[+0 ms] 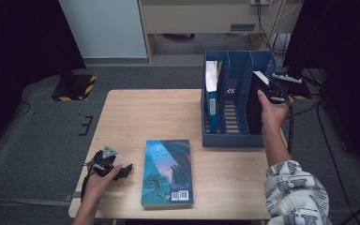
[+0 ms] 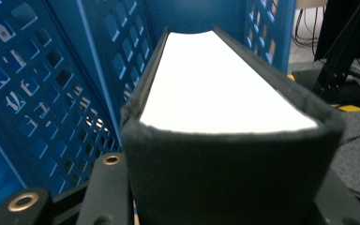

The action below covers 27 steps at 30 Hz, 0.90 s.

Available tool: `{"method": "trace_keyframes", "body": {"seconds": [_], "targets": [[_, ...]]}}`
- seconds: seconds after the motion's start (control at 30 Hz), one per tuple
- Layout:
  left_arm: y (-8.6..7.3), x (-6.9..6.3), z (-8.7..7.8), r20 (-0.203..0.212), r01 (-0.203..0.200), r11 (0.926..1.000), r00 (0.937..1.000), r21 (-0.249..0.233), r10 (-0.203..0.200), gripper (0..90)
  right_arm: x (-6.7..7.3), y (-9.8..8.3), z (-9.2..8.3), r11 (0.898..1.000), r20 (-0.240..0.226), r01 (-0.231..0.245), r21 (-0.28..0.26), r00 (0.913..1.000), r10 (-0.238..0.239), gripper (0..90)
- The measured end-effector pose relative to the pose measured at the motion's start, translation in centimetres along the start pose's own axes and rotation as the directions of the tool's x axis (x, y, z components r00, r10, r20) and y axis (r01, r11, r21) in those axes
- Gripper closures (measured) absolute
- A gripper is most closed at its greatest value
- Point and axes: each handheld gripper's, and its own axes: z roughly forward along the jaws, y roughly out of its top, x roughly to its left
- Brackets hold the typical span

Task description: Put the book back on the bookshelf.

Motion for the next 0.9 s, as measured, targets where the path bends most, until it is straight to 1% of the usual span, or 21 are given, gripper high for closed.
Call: {"method": "trace_keyframes", "body": {"seconds": [0.07,0.2,0.33,0.37,0.5,0.67,0.9], "targets": [[0.0,0.0,0.0,0.0,-0.001,1.0,1.0,0.0,0.001,0.0,-0.1,0.1,-0.2,1.0,-0.001,-0.002,0.019,1.0,0.002,52.6],[0.0,0.0,0.0,0.0,-0.001,1.0,1.0,-0.001,0.001,0.0,-0.3,-0.1,-0.7,0.998,0.003,0.01,0.063,0.9999,-0.011,52.2],[0.0,-0.1,0.0,0.0,-0.001,1.0,1.0,0.0,0.001,0.0,-0.4,-0.5,-1.2,0.997,-0.004,0.021,0.078,0.9998,-0.021,52.0],[0.0,-0.1,0.0,0.0,-0.002,1.0,1.0,-0.001,0.002,0.0,-0.2,-0.6,-1.5,0.995,-0.003,0.034,0.092,0.9994,-0.034,51.8],[0.0,-0.1,0.0,0.0,-0.001,1.0,1.0,-0.001,0.001,0.0,0.0,-1.0,-1.9,0.993,-0.007,0.043,0.111,0.9991,-0.042,51.4],[0.0,-0.1,0.0,0.001,-0.001,1.0,1.0,0.0,0.001,0.0,0.1,-1.3,-2.2,0.991,-0.007,0.058,0.117,0.9983,-0.058,51.2],[0.0,-0.1,0.0,0.001,-0.002,1.0,1.0,0.0,0.002,0.0,0.2,-1.9,-2.7,0.992,-0.007,0.046,0.118,0.9989,-0.045,50.1]]}}
